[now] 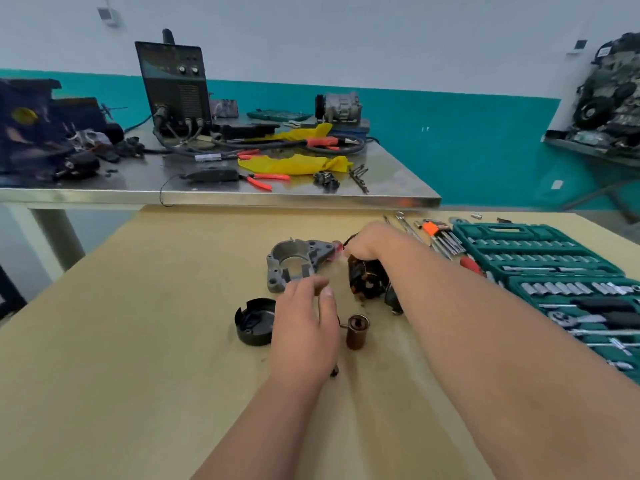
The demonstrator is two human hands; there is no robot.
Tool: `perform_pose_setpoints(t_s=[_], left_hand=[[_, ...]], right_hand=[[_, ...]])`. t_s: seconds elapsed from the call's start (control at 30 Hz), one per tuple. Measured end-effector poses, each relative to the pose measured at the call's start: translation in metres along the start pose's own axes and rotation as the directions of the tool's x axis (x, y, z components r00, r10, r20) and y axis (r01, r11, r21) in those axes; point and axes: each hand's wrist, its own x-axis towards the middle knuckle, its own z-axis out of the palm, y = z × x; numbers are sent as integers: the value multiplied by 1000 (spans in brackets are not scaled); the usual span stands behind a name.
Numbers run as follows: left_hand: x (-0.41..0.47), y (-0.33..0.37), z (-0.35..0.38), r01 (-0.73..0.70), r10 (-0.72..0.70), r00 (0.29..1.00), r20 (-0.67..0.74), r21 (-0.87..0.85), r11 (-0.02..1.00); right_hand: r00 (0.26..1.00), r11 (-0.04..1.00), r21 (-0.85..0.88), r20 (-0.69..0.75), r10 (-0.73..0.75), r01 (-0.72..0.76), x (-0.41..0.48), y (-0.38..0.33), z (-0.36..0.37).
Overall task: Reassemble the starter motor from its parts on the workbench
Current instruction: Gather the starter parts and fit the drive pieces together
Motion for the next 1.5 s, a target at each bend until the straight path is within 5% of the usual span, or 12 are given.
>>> perform_pose_setpoints(t_s=[0.23,0.37,0.5,0.6,0.7,0.93,1.03,1.17,1.37,1.5], left_hand=[[3,1,-6,7,-9,999,50,45,999],[21,-11,-33,136,-144,985,-99,-87,987],[26,-25,-41,233,-237,959,-157,-41,971],[26,-30,-41,265,-262,955,-139,9,964],[26,-32,-40,247,-239,964,-114,69,966],[19,-30,-31,121,-113,990,-78,110,986],[17,-30,-31,114,-106,991,-78,107,988],[14,-19,-31,40,-29,994,-103,107,993],[-6,16,-25,-308,283,949,136,229,923],[-19,34,-12,-387,332,909,251,214,897]], right_hand=[[920,940,245,-367,-137,238,-39,80,-16],[920,921,212,-294,-259,327,-81,116,33],[906,952,27,-315,-281,305,-85,119,67],[880,922,124,-367,-302,368,-85,119,73],[868,842,285,-347,-354,458,-92,112,78],[856,842,227,-310,-415,490,-90,122,76],[910,921,83,-207,-358,381,-89,140,67],[901,932,-56,-240,-362,359,-93,140,65],[903,878,316,-353,-243,359,-97,137,50],[957,658,707,-281,-77,260,-99,145,37]])
